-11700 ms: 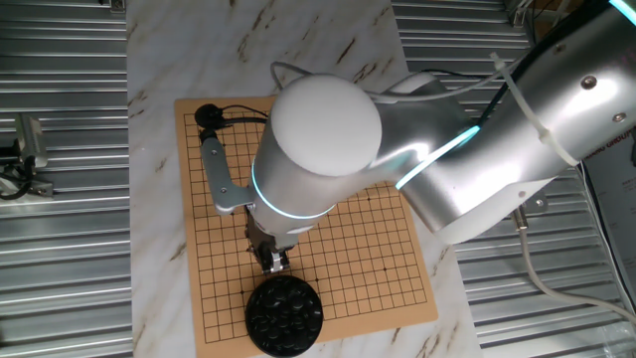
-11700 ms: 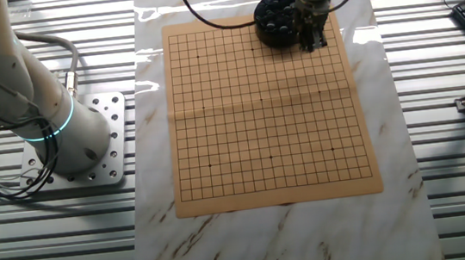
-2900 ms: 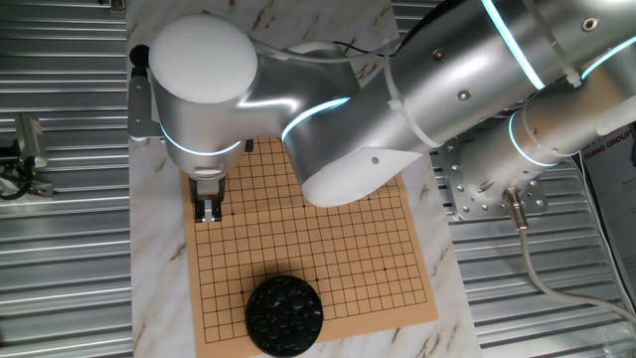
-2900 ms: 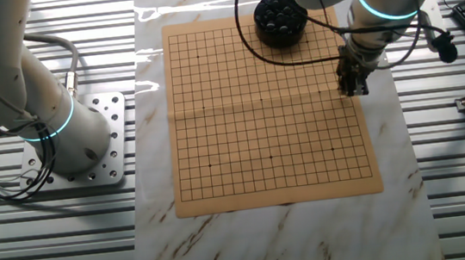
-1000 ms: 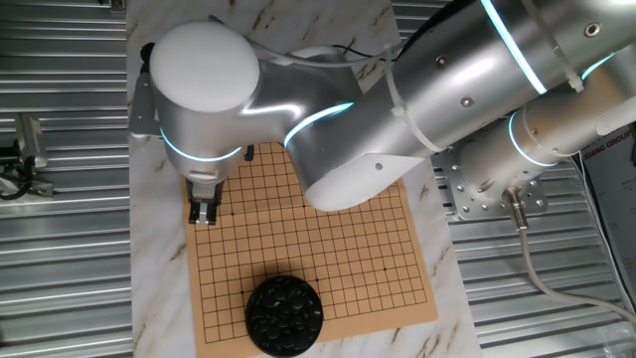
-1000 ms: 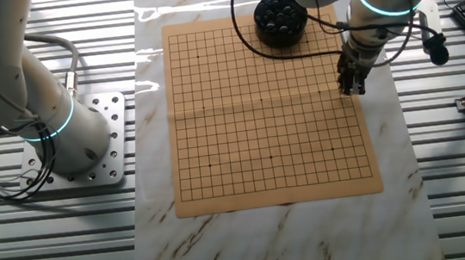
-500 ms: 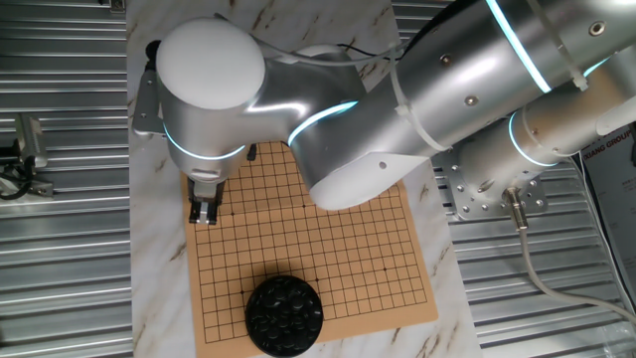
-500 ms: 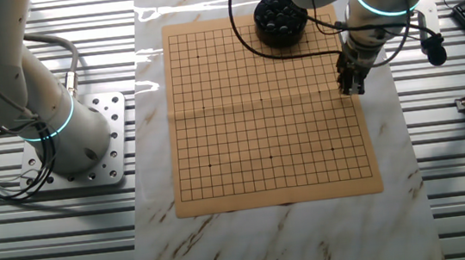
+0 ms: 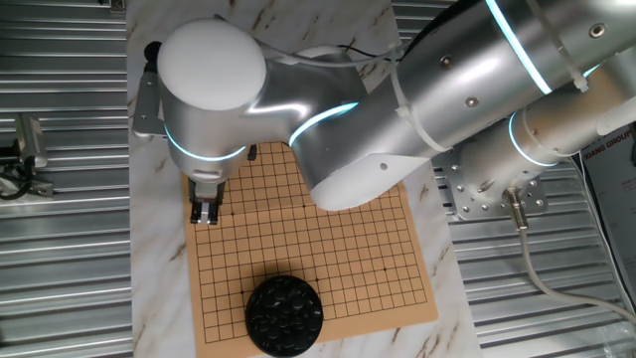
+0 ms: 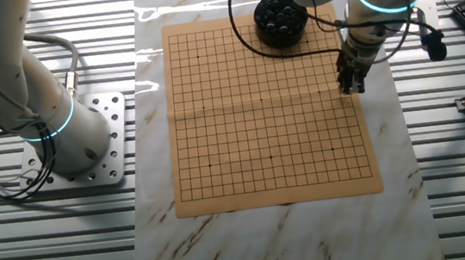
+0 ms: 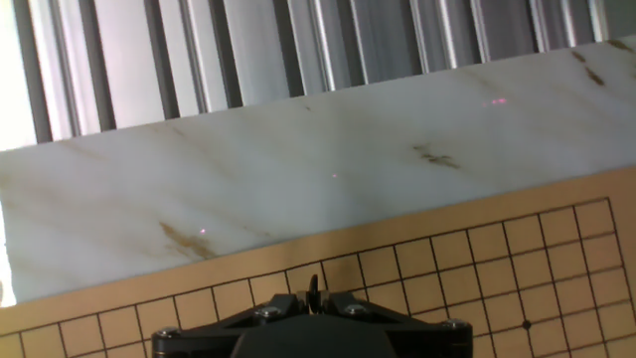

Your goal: Play the first move as black on the 3-4 point in the upper right corner of the Go board

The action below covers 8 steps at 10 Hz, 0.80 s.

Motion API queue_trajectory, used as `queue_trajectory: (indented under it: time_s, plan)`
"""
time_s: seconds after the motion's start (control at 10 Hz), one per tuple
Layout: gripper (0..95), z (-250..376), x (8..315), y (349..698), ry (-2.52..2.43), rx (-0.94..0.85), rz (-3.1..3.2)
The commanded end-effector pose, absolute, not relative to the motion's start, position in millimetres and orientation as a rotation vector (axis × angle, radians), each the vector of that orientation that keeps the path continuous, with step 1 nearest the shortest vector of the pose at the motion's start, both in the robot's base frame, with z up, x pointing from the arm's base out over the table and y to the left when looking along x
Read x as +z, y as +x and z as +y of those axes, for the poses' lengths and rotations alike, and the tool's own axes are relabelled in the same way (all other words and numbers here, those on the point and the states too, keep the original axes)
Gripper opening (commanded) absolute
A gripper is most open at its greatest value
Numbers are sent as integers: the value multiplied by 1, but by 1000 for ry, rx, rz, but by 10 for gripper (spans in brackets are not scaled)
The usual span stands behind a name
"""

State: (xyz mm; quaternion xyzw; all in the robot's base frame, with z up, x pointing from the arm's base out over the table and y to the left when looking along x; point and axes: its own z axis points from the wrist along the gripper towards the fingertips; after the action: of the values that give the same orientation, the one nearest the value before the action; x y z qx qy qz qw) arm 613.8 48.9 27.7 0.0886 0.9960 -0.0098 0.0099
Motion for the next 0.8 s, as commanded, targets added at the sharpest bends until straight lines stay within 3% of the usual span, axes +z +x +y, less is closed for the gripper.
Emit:
queue_trajectory:
  time_s: [0.1,0.8]
  plan:
    - [0,48,28,613,286,-24,3109]
    - [0,38,28,611,286,-8,3113]
